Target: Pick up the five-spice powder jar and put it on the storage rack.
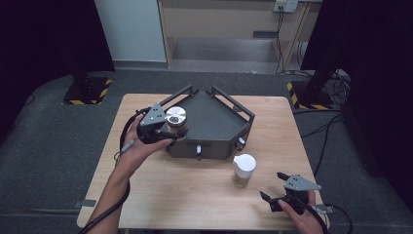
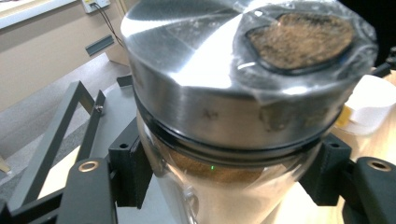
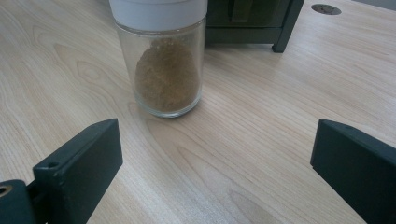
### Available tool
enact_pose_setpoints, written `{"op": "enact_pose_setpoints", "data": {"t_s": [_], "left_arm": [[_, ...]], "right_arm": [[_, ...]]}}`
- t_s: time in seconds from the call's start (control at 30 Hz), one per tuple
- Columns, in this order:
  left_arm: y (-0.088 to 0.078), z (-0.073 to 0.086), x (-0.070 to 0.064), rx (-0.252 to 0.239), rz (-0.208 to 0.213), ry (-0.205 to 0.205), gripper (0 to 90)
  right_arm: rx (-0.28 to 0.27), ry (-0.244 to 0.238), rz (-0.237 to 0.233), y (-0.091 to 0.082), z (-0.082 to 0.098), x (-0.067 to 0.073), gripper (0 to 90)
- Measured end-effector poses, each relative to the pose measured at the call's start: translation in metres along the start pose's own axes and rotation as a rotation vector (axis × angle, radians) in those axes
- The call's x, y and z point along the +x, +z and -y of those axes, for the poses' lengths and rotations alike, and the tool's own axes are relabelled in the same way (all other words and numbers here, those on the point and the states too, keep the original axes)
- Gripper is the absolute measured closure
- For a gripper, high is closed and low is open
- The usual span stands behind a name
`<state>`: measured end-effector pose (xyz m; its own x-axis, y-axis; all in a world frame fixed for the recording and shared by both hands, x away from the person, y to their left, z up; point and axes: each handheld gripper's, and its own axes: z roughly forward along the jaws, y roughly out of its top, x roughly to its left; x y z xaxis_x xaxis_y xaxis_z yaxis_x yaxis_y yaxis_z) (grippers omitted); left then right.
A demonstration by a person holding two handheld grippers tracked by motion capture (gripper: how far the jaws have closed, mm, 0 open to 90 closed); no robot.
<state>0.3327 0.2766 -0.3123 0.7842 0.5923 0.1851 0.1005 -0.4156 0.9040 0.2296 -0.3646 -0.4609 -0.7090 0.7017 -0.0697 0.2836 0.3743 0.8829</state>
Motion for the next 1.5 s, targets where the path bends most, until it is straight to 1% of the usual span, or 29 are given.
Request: {"op": "enact_pose_setpoints", "data": {"t_s": [0.07,0.13,0.23,0.27,0.3,0.43,0.5,0.6,0.77,0.8,0.83,1.0,1.13,1.17,1.23,1.33,1.43,1.5], "left_arm": [[0.005,-0.001,0.003,0.008,-0.008,0.001,30.5],[0.01,0.0,0.007,0.017,-0.006,-0.002,30.5],[0.017,0.001,0.01,0.038,-0.015,-0.002,30.5],[0.017,0.001,0.01,0.038,-0.015,-0.002,30.5],[0.022,0.004,0.013,0.037,-0.016,-0.011,30.5],[0.032,0.011,0.018,0.029,-0.021,-0.037,30.5],[0.037,0.014,0.019,0.035,-0.03,-0.034,30.5],[0.043,0.018,0.022,0.029,-0.025,-0.052,30.5],[0.052,0.02,0.026,0.017,-0.022,-0.057,30.5],[0.052,0.02,0.026,0.017,-0.022,-0.057,30.5],[0.055,0.019,0.027,0.028,-0.022,-0.056,30.5],[0.059,0.022,0.03,0.037,-0.023,-0.063,30.5],[0.062,0.025,0.033,0.056,-0.019,-0.07,30.5],[0.063,0.025,0.033,0.064,-0.019,-0.066,30.5],[0.063,0.028,0.037,0.054,-0.009,-0.083,30.5],[0.063,0.028,0.041,0.057,0.003,-0.086,30.4],[0.063,0.029,0.045,0.054,0.013,-0.08,30.3],[0.065,0.029,0.051,0.051,0.035,-0.066,30.3]], "right_arm": [[0.002,-0.001,-0.001,0.0,0.0,0.0,2.8],[0.002,-0.001,-0.001,0.0,0.0,0.0,2.8],[-0.002,0.003,0.0,-0.001,0.0,0.0,2.8],[-0.002,0.003,0.0,-0.001,0.0,0.0,2.8],[-0.002,0.002,0.0,-0.001,0.0,-0.001,2.8],[0.004,0.003,0.002,-0.001,0.001,-0.002,2.8],[0.005,0.007,0.002,-0.001,0.001,-0.002,2.9],[0.005,0.009,0.002,-0.001,0.002,-0.003,2.8],[0.001,0.011,0.005,-0.003,0.002,-0.003,2.8],[0.001,0.011,0.005,-0.003,0.003,-0.003,2.8],[0.001,0.012,0.006,-0.003,0.003,-0.003,2.8],[0.002,0.015,0.008,-0.004,0.004,-0.004,2.9],[0.004,0.016,0.008,-0.004,0.004,-0.004,2.8],[0.005,0.015,0.008,-0.004,0.004,-0.005,2.8],[0.004,0.015,0.008,-0.004,0.004,-0.004,2.8],[0.003,0.016,0.009,-0.005,0.004,-0.004,2.8],[0.004,0.016,0.008,-0.004,0.004,-0.004,2.8],[0.01,0.014,0.005,-0.004,0.004,-0.005,2.8]]}}
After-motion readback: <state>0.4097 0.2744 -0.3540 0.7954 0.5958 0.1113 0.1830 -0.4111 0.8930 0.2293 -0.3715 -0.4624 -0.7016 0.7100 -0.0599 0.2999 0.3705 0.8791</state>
